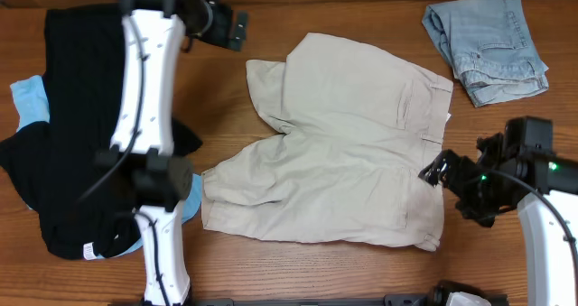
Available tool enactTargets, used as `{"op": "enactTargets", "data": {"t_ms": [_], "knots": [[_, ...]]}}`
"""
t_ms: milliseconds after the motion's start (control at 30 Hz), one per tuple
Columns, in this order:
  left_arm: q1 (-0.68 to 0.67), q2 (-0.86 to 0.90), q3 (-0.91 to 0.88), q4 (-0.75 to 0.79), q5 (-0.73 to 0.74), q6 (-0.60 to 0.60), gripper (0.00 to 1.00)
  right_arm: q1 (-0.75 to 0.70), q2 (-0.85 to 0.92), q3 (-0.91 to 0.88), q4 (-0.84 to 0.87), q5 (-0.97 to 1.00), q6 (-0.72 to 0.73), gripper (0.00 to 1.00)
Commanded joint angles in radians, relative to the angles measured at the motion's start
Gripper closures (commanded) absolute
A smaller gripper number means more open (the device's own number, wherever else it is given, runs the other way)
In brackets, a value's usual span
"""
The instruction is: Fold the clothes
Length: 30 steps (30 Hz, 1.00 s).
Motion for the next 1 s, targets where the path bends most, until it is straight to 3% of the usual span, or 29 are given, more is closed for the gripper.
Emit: {"op": "enactTargets", "data": {"t_ms": [0, 167, 300, 467, 567, 767, 867, 900, 967], "knots": [[-0.027, 0.126, -0.011, 0.054, 0.067, 0.076, 0.00, -0.005, 0.021, 0.092, 0.018, 0.009, -0.016, 0.00], [-0.063, 0.245, -0.011, 0.145, 0.081, 0.076, 0.00, -0.003, 0.024, 0.153, 0.035, 0.009, -0.021, 0.00], [-0.090, 0.303, -0.011, 0.191, 0.037, 0.069, 0.08, -0.003, 0.024, 0.154, 0.040, 0.009, -0.021, 0.00], [-0.104, 0.336, -0.011, 0.206, -0.071, -0.057, 0.17, -0.003, 0.024, 0.154, 0.048, 0.009, -0.021, 0.00], [-0.104, 0.348, -0.011, 0.204, -0.075, -0.128, 0.27, -0.003, 0.024, 0.154, 0.056, 0.009, -0.021, 0.00], [-0.104, 0.386, -0.011, 0.206, -0.075, -0.232, 0.30, -0.003, 0.024, 0.154, 0.061, 0.009, -0.021, 0.00], [-0.104, 0.404, -0.011, 0.204, -0.075, -0.232, 0.47, -0.003, 0.024, 0.154, 0.062, 0.009, -0.021, 0.00], [-0.104, 0.407, -0.011, 0.193, -0.076, -0.232, 0.59, -0.003, 0.024, 0.154, 0.063, 0.009, -0.021, 0.00], [-0.104, 0.407, -0.011, 0.183, -0.080, -0.232, 0.63, -0.003, 0.024, 0.154, 0.064, 0.009, -0.021, 0.00]]}}
